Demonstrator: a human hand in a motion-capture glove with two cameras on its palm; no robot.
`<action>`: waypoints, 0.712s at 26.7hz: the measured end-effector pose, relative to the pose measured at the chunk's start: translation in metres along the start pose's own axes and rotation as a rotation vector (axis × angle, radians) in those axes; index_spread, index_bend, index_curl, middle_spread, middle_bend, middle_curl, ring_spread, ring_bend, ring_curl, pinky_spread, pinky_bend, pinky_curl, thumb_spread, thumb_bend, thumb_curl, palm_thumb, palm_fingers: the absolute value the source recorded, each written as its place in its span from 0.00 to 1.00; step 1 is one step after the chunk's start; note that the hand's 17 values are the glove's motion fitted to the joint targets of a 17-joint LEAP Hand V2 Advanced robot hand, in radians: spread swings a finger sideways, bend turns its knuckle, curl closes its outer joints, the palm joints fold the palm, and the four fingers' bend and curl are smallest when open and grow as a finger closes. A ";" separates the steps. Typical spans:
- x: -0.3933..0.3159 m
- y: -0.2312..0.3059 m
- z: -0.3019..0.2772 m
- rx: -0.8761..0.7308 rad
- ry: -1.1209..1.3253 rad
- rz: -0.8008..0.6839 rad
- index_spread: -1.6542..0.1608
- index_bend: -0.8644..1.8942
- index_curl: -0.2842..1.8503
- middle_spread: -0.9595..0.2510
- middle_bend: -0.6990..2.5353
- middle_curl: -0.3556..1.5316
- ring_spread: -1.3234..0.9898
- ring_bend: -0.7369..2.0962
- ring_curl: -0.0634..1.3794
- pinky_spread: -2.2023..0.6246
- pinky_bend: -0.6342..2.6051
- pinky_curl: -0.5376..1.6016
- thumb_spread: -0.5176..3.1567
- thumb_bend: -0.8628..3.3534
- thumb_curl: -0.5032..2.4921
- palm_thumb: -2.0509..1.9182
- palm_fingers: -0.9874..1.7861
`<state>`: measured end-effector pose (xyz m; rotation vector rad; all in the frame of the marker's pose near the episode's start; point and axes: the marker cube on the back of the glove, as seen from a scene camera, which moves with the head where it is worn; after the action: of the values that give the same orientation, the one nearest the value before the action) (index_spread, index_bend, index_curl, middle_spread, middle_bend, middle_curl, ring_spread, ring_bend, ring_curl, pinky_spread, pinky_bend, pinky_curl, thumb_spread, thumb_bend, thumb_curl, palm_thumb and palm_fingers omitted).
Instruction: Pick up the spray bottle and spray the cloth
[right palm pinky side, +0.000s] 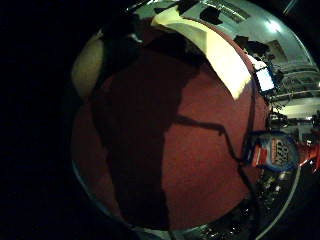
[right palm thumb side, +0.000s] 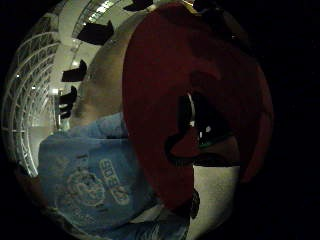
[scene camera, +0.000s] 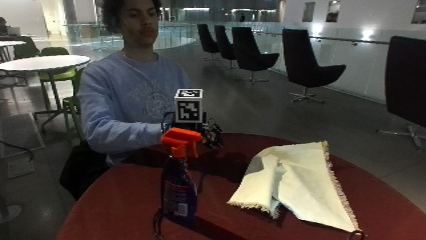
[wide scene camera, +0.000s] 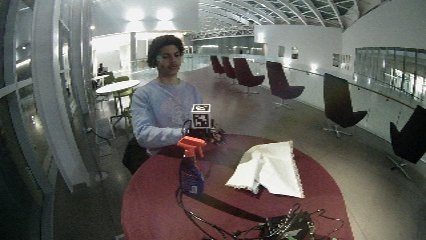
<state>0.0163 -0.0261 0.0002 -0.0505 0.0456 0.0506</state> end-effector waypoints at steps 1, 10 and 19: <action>0.005 0.006 -0.001 0.008 -0.001 0.013 0.71 0.36 0.23 0.76 0.33 0.35 0.58 0.39 0.22 0.86 0.27 0.37 0.45 0.27 0.27 0.68 0.57; 0.065 0.122 -0.009 0.104 -0.067 0.224 0.70 0.36 0.24 0.76 0.33 0.36 0.58 0.39 0.23 0.86 0.27 0.38 0.46 0.25 0.28 0.68 0.57; 0.100 0.184 -0.015 0.148 -0.088 0.320 0.70 0.36 0.24 0.76 0.32 0.37 0.58 0.40 0.24 0.86 0.27 0.39 0.46 0.24 0.28 0.68 0.57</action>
<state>0.1057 0.1616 -0.0288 0.1071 -0.0309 0.3691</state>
